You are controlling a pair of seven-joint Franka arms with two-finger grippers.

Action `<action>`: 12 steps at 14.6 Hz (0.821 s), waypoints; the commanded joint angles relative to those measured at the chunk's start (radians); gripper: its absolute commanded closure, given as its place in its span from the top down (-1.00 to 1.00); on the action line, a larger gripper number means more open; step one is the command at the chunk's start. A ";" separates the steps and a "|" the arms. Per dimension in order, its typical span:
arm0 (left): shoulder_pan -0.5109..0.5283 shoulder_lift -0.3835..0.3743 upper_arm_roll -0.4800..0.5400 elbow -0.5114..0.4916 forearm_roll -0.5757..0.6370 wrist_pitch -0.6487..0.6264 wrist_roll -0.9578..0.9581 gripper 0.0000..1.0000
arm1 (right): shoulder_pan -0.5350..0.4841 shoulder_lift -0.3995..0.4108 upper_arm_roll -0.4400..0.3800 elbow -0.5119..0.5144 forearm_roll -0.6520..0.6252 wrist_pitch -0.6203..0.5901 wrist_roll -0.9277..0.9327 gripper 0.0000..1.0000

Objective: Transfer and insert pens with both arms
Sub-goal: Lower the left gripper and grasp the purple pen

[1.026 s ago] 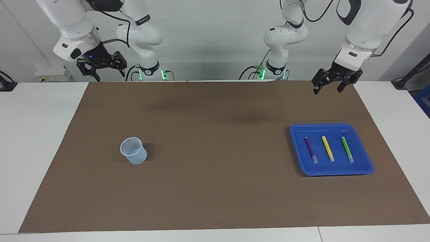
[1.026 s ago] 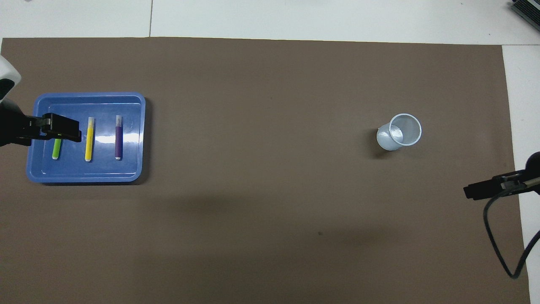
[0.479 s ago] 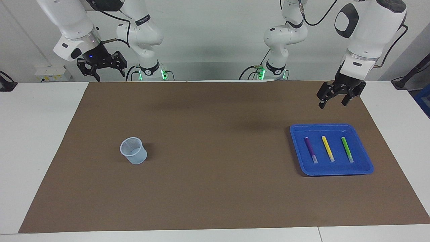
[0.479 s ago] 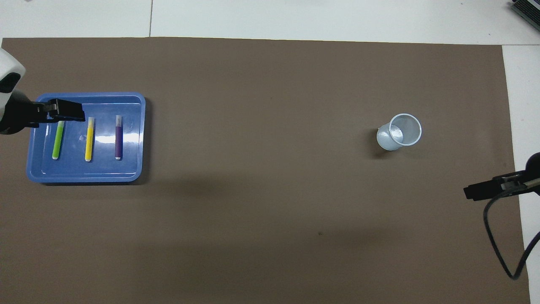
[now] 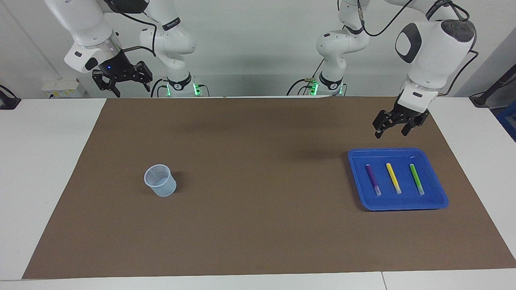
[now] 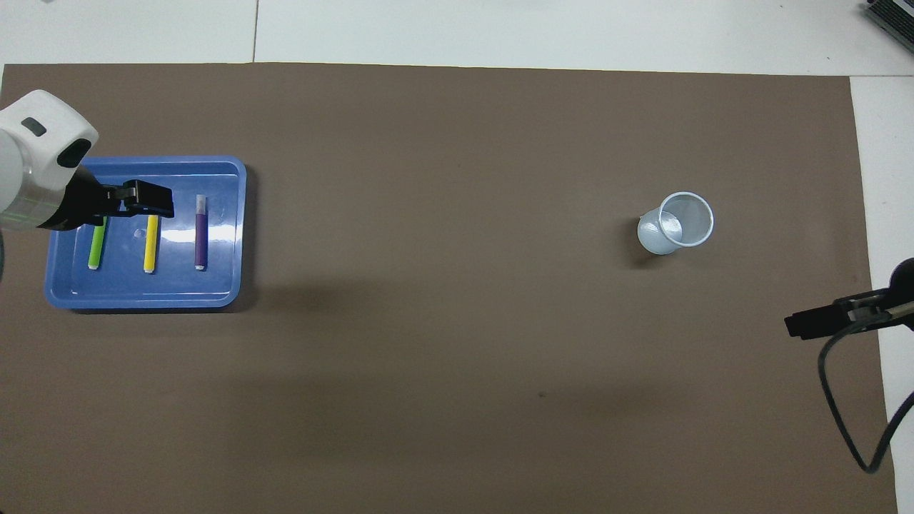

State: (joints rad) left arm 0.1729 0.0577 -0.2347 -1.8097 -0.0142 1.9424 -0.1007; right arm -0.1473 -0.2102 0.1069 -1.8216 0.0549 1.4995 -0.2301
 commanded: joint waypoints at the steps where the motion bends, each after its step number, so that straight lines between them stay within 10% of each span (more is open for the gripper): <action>1: 0.003 0.071 0.002 -0.016 0.033 0.081 0.013 1.00 | -0.009 -0.025 0.002 -0.028 0.011 0.024 -0.017 1.00; 12: 0.077 0.235 0.002 -0.103 0.129 0.265 0.018 1.00 | -0.017 -0.028 -0.067 -0.024 0.013 -0.013 -0.020 1.00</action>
State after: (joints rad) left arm 0.2288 0.2755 -0.2294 -1.8941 0.0954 2.1751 -0.0919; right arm -0.1508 -0.2130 0.0450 -1.8218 0.0550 1.4913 -0.2301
